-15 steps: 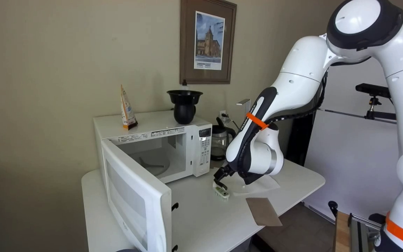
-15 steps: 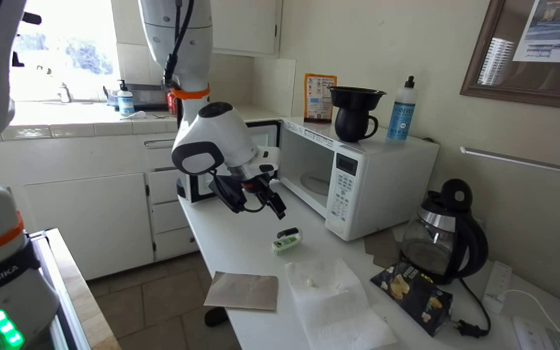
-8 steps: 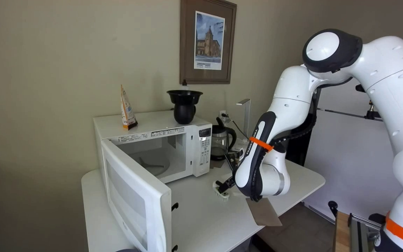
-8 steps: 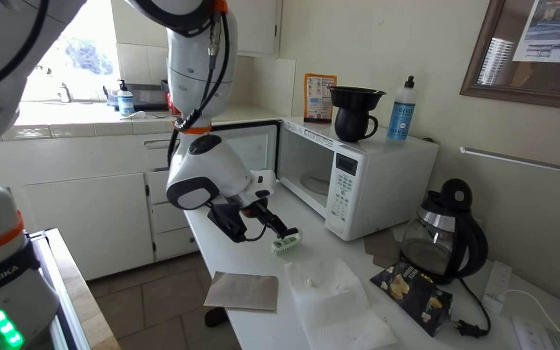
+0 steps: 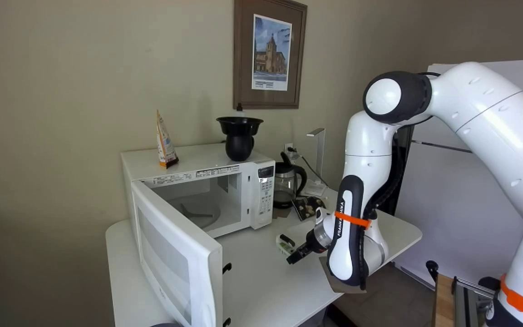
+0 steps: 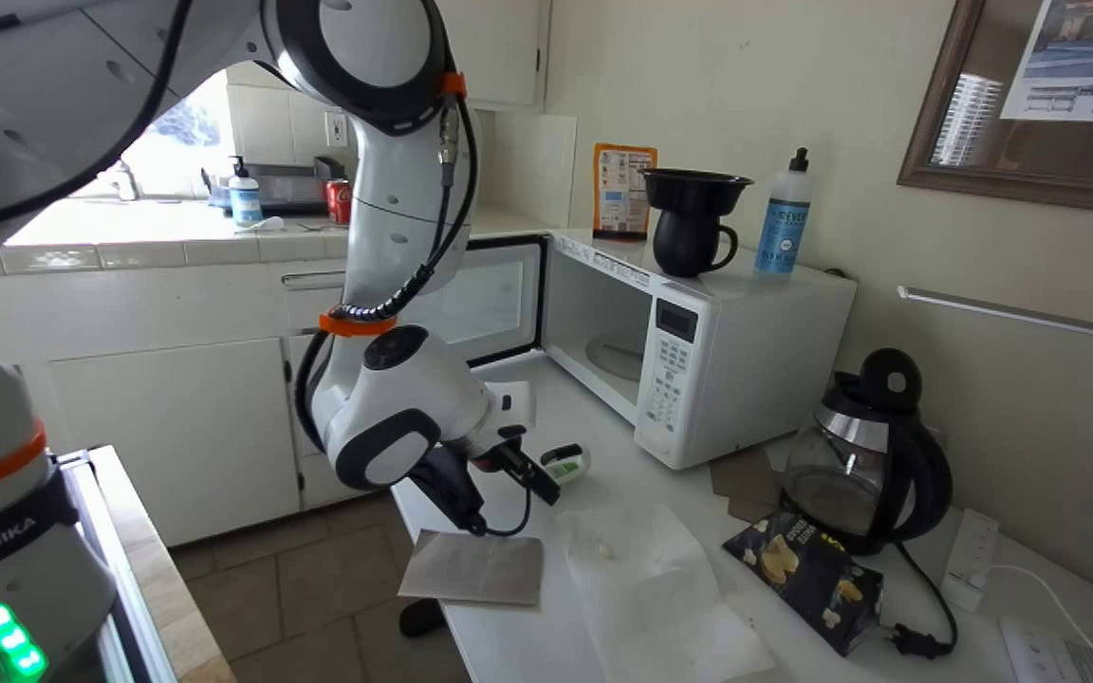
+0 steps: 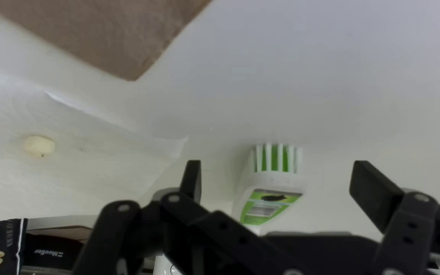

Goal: Use the brush to scrub the inside of the microwave.

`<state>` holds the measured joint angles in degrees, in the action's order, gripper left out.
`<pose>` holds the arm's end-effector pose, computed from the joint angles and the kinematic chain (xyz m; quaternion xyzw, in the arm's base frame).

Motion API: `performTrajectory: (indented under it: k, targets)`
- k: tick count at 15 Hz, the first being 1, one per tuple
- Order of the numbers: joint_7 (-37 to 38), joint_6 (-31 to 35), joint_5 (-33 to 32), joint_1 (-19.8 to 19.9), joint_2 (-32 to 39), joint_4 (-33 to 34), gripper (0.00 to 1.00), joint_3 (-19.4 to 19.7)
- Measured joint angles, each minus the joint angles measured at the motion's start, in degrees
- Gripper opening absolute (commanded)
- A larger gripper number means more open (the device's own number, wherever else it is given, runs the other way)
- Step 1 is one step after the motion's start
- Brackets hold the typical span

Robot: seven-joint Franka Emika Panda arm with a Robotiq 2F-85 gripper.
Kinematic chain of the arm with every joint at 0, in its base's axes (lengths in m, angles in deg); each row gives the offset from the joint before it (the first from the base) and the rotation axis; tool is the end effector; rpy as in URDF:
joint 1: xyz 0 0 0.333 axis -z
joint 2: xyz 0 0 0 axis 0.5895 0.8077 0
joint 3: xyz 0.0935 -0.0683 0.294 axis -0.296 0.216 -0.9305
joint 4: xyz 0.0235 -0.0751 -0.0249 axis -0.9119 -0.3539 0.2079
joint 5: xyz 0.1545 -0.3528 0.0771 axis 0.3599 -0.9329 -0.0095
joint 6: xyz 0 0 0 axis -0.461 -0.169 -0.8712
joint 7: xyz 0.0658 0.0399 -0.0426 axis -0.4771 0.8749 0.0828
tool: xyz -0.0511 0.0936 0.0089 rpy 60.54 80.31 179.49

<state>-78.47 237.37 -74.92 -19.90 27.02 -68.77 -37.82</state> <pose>0.4335 -0.0910 0.0608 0.9418 -0.0305 0.3328 0.0375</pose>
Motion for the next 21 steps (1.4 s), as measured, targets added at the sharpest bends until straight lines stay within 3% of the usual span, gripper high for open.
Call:
performTrajectory:
  k: [8,21]
  targets:
    - [4.75,7.89,-1.63,-3.38,4.57,3.47,1.00,2.65]
    - [6.82,12.64,-3.98,-3.75,7.93,6.80,1.00,3.87]
